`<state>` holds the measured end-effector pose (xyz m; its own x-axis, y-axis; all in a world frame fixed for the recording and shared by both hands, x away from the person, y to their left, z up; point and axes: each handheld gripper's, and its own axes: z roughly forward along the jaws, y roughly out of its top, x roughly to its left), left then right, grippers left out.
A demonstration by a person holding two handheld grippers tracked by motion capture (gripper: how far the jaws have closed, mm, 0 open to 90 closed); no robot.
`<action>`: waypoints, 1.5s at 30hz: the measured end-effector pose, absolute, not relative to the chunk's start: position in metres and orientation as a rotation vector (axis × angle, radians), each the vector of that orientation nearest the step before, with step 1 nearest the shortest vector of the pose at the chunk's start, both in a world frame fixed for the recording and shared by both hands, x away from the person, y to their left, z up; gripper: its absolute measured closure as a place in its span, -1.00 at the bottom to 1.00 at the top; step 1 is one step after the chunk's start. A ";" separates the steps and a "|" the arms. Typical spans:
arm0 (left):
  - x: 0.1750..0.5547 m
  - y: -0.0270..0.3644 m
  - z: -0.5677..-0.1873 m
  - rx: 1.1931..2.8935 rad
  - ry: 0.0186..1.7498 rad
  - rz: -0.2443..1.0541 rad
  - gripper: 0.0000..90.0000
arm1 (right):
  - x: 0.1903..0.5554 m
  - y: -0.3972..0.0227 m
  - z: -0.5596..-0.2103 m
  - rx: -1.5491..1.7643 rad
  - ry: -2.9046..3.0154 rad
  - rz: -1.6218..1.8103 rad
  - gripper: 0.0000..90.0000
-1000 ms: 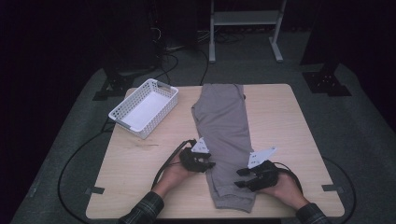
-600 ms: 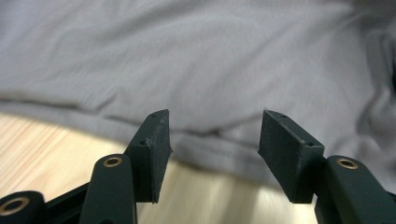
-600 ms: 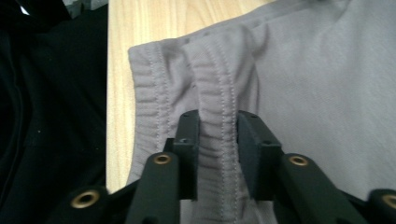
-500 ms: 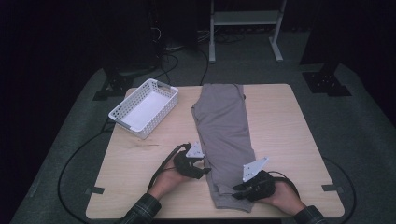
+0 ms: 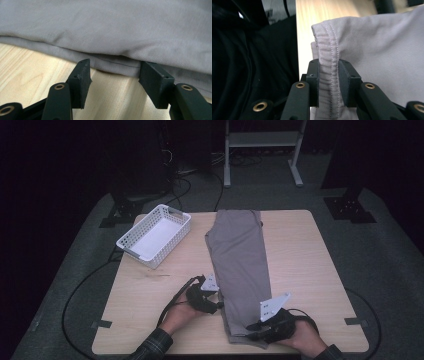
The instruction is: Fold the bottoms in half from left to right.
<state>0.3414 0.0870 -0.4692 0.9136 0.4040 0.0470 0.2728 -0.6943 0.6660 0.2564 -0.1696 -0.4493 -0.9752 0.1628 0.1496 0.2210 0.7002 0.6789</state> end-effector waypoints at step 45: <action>0.277 0.065 -0.451 2.347 -0.027 0.189 -0.54 | 0.291 -0.180 -0.438 -0.385 -2.663 -1.163 0.90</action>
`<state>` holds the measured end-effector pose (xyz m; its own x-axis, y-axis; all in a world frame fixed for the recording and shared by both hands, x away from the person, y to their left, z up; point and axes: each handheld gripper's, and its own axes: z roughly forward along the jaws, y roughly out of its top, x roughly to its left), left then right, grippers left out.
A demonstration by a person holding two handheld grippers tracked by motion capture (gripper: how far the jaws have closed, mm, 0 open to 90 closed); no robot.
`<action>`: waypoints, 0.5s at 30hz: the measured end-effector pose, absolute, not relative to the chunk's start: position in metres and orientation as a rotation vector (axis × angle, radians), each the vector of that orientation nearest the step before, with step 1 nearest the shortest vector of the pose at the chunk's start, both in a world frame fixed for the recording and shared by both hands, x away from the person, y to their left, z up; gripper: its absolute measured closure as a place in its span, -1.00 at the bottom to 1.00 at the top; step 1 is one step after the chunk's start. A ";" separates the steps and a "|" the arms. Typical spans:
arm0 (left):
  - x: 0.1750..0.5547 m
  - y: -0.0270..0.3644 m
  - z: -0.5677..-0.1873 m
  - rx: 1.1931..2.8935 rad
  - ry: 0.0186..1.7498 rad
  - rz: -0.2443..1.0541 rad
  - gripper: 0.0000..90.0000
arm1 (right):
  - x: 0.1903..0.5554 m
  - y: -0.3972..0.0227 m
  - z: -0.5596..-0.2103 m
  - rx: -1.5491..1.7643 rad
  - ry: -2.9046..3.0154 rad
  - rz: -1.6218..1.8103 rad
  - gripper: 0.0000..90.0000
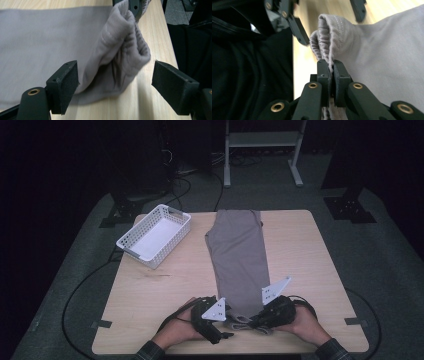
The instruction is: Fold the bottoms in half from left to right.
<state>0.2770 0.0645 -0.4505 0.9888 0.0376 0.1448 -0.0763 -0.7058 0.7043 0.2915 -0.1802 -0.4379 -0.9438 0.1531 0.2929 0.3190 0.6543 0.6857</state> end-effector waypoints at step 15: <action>0.284 0.057 -0.454 2.329 -0.042 0.094 0.69 | 0.296 -0.176 -0.437 -0.350 -2.679 -1.135 0.86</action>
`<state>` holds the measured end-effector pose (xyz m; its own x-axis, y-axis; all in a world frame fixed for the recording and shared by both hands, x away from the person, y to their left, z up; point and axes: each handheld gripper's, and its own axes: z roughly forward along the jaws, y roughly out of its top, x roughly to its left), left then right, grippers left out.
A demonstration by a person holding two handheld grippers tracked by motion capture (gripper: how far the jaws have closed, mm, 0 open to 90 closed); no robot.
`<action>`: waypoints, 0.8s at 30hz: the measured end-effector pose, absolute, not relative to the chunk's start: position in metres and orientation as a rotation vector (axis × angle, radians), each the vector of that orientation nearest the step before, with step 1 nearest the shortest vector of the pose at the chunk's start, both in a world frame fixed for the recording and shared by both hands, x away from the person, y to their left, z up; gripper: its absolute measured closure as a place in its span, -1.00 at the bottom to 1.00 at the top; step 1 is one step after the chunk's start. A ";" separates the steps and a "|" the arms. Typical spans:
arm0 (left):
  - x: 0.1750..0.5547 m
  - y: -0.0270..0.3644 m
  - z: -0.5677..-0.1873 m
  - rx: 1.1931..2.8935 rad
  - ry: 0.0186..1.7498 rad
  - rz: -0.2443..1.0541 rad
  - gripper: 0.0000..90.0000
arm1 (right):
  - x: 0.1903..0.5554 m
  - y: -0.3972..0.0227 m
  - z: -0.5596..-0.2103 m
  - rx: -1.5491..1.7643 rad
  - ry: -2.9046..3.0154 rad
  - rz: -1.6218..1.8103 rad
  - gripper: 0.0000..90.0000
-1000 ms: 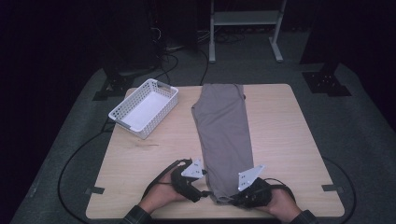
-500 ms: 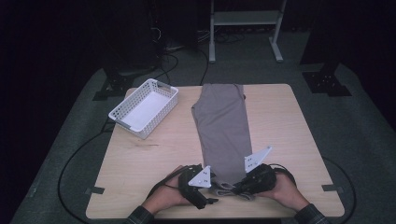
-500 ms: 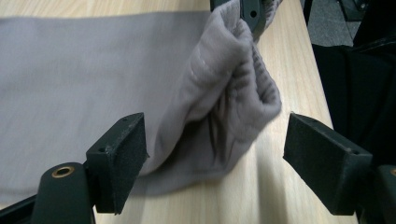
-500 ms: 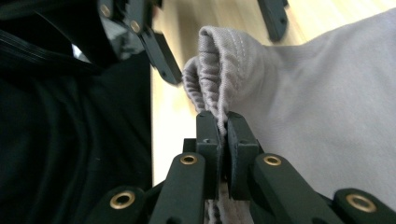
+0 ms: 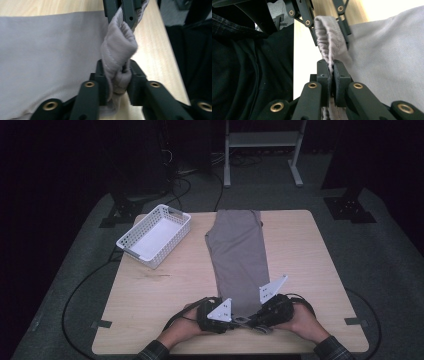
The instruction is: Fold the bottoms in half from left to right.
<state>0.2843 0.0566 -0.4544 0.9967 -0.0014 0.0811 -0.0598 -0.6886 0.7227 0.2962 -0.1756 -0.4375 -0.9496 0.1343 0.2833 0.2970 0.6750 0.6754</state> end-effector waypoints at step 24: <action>0.300 0.069 -0.452 2.212 0.197 -0.101 0.73 | 0.260 -0.199 -0.447 -0.330 -2.917 -1.153 -0.19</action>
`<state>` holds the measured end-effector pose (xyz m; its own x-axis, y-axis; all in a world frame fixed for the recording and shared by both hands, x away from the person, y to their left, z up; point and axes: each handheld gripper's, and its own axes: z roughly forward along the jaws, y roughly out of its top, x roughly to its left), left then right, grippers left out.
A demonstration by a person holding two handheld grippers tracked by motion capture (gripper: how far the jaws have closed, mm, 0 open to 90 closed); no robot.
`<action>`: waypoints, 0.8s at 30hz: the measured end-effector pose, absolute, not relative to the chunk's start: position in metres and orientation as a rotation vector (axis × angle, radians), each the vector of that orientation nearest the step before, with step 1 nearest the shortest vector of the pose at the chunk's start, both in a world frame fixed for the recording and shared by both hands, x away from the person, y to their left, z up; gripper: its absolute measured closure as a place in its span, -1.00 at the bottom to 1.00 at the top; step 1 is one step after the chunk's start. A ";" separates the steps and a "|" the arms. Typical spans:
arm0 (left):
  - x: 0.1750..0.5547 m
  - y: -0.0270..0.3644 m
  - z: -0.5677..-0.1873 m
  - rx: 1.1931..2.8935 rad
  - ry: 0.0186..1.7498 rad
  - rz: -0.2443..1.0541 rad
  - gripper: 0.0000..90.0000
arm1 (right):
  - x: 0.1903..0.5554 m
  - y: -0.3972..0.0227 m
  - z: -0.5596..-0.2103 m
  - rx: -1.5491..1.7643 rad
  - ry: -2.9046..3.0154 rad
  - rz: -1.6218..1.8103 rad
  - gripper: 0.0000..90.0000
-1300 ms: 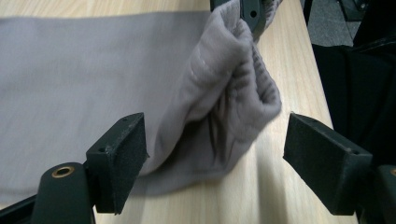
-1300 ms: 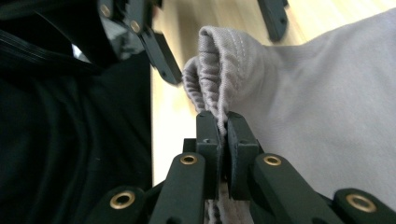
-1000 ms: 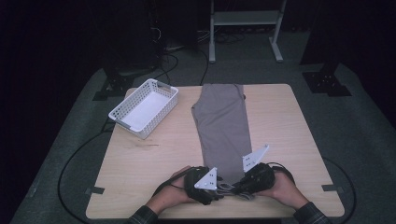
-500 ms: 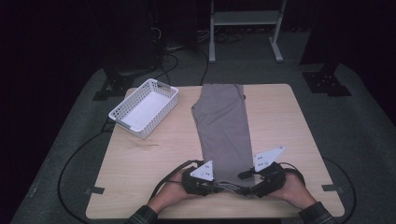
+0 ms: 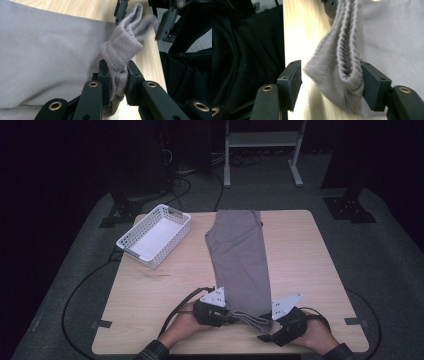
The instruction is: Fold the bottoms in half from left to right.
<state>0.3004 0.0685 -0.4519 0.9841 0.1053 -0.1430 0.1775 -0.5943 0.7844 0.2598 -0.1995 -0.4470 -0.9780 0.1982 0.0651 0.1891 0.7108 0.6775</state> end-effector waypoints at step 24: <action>0.252 0.075 -0.452 2.274 0.093 -0.223 0.73 | 0.242 -0.202 -0.447 0.404 3.063 1.328 0.79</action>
<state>0.2524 0.0750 -0.4518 0.9815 -0.0070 -0.1912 0.1403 -0.6534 0.7439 0.2424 -0.2019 -0.4471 -0.9470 0.1298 0.2937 0.3031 0.6635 0.6841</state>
